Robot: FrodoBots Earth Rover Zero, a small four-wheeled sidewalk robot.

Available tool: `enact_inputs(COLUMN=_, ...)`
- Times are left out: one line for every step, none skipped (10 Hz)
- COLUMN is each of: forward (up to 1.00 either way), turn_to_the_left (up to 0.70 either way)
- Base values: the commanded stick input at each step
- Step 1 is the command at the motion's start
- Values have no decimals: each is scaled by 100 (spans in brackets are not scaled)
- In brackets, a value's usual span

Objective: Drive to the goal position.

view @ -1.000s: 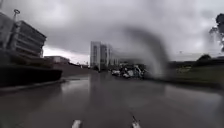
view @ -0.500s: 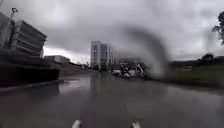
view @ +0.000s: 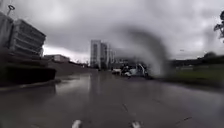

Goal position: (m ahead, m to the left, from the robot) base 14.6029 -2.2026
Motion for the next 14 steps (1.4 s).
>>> enact_inputs(forward=70, turn_to_the_left=0)
enact_inputs(forward=70, turn_to_the_left=0)
enact_inputs(forward=70, turn_to_the_left=0)
enact_inputs(forward=70, turn_to_the_left=0)
enact_inputs(forward=70, turn_to_the_left=12)
enact_inputs(forward=70, turn_to_the_left=35)
enact_inputs(forward=70, turn_to_the_left=29)
enact_inputs(forward=70, turn_to_the_left=7)
enact_inputs(forward=70, turn_to_the_left=0)
enact_inputs(forward=70, turn_to_the_left=0)
enact_inputs(forward=70, turn_to_the_left=0)
enact_inputs(forward=70, turn_to_the_left=0)
enact_inputs(forward=70, turn_to_the_left=0)
enact_inputs(forward=70, turn_to_the_left=0)
